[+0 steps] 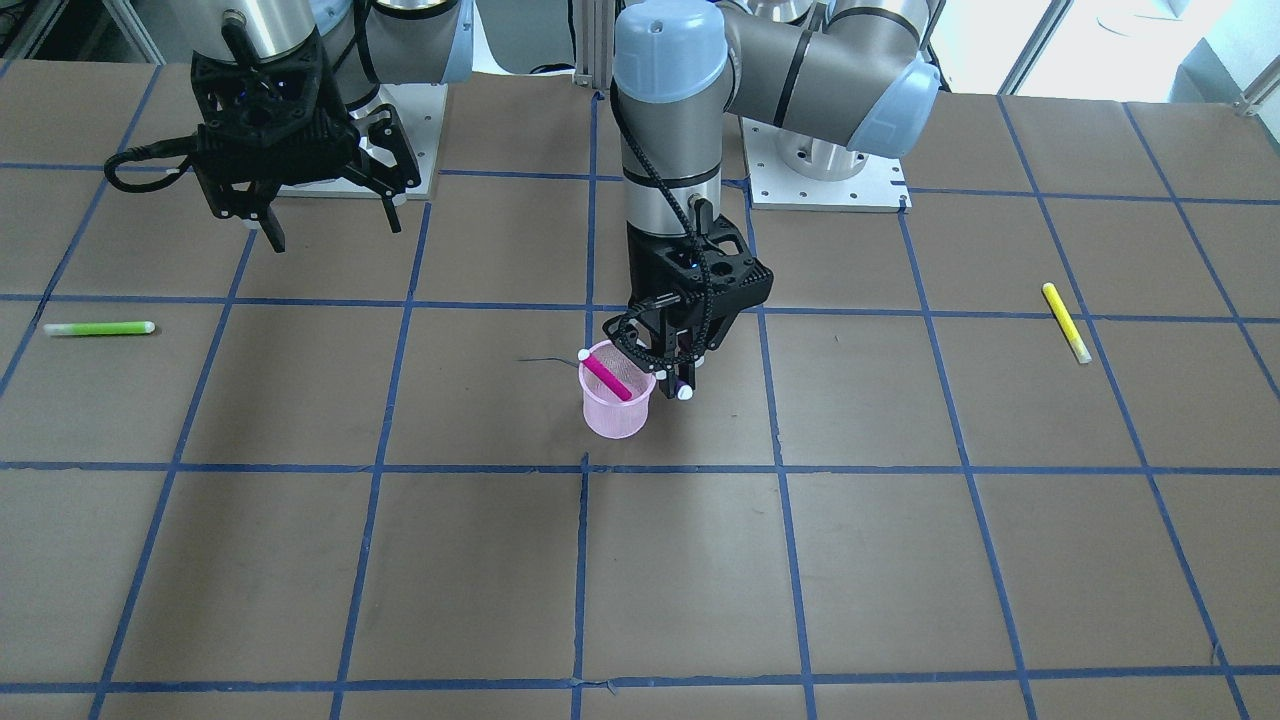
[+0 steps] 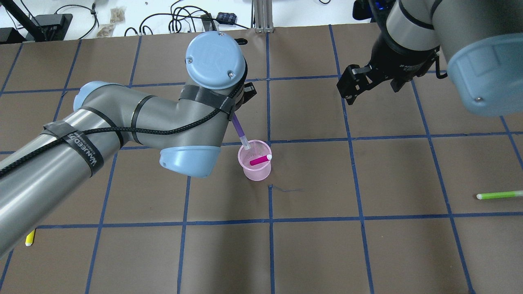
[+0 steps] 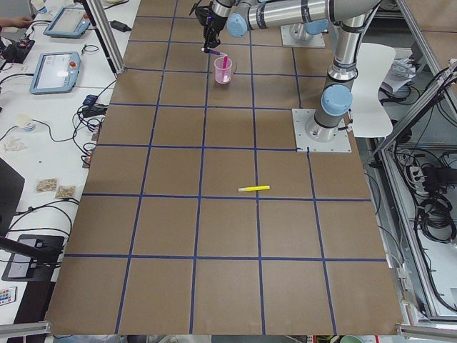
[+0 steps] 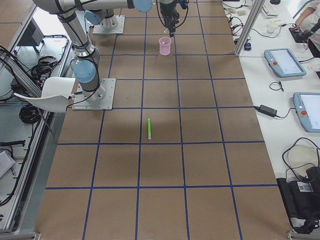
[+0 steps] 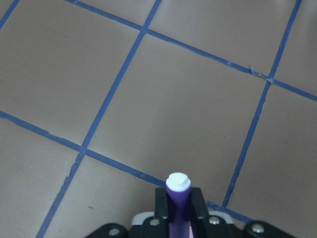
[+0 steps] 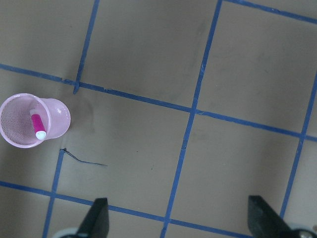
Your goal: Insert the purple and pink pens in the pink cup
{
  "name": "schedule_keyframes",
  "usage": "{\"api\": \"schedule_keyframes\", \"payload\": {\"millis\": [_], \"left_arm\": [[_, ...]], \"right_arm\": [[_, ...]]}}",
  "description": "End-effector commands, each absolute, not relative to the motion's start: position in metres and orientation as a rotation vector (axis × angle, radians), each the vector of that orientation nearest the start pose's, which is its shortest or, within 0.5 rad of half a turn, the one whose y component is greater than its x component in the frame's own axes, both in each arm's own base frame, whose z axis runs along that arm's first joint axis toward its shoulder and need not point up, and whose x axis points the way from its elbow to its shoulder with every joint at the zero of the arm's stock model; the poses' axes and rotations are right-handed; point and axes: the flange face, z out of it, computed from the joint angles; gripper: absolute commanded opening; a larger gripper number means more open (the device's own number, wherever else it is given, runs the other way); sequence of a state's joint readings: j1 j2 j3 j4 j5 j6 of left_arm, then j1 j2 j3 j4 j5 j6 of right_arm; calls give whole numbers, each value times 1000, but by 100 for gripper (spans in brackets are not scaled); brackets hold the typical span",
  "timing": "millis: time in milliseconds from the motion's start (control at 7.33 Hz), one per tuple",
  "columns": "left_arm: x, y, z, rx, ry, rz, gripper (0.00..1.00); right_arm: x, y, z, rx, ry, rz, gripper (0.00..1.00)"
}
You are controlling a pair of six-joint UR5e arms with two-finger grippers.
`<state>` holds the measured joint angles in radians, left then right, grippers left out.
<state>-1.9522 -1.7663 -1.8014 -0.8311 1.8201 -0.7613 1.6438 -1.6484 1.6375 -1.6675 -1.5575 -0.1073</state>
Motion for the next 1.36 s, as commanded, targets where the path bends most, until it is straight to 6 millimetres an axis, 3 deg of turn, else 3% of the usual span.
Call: {"api": "schedule_keyframes", "payload": {"millis": [0, 273, 545, 818, 1091, 1227], "left_arm": [[-327, -477, 331, -657, 2901, -648, 0], [-344, -470, 310, -663, 2903, -650, 0], [-346, -472, 302, -664, 2903, -652, 0], [-342, -470, 282, -650, 2871, -614, 0], [-343, -469, 279, -651, 2875, -607, 0], [-343, -470, 280, -627, 2881, -606, 56]], "right_arm": [[170, -449, 506, -40, 3109, -143, 100], [171, -448, 504, -49, 3108, -136, 100], [171, -448, 503, -73, 3109, -131, 100], [170, -448, 502, -71, 3110, -124, 100], [170, -448, 502, -71, 3109, -127, 100], [171, -448, 502, -73, 3109, -127, 100]]}}
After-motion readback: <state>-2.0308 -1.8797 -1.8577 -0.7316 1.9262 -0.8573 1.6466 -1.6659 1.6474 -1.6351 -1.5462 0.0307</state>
